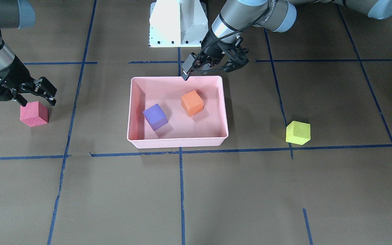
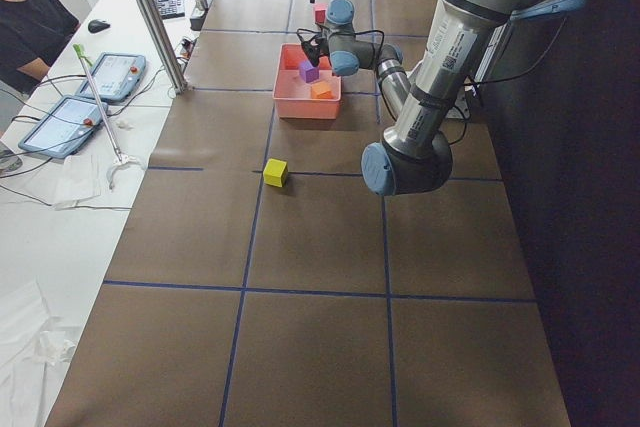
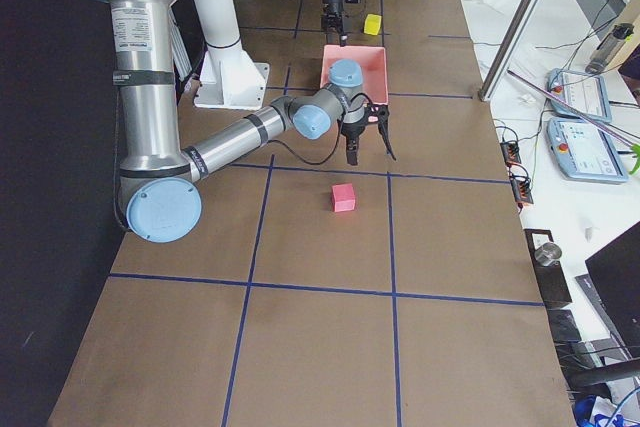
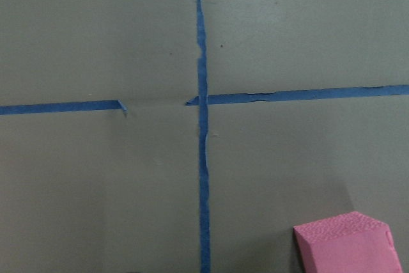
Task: Place blocks into pink bin with both arms
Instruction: 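Lower the right gripper onto the pink cube and grasp it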
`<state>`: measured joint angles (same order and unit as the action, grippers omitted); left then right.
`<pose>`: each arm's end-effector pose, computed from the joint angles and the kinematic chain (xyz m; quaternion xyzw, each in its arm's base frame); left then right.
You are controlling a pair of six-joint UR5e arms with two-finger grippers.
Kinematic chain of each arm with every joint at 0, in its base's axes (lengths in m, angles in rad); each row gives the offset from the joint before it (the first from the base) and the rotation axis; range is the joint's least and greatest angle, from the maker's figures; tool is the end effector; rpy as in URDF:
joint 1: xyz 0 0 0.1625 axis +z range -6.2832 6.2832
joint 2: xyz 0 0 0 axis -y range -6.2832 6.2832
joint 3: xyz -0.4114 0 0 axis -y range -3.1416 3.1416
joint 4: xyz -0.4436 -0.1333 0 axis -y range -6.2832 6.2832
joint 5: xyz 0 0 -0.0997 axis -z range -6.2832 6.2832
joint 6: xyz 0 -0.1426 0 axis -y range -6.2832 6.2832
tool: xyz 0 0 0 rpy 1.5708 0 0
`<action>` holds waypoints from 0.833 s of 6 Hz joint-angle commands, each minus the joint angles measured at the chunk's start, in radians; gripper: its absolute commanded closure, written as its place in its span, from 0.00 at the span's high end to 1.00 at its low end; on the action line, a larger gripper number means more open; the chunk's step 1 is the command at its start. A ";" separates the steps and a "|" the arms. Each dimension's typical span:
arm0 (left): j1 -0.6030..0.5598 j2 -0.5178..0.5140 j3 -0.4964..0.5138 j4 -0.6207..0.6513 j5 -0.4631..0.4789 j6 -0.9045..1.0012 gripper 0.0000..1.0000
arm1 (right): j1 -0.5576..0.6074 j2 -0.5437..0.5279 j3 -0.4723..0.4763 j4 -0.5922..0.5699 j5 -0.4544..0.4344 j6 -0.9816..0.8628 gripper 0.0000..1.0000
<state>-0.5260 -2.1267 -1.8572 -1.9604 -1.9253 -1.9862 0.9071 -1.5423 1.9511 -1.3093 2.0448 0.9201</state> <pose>0.5388 -0.4097 0.1314 -0.1123 0.5758 -0.2736 0.7623 -0.3009 -0.4955 0.4349 0.0668 -0.3833 0.0408 0.9203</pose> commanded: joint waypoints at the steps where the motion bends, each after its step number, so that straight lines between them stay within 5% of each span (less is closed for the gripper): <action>1: 0.001 0.002 0.000 0.000 0.000 0.000 1.00 | -0.002 -0.044 -0.046 0.005 -0.049 -0.168 1.00; 5: 0.000 0.007 -0.004 0.000 0.000 0.000 1.00 | -0.030 -0.039 -0.118 0.007 -0.048 -0.250 1.00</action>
<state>-0.5253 -2.1210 -1.8603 -1.9605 -1.9251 -1.9864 0.8898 -1.5812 1.8439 -1.3024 1.9992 0.6728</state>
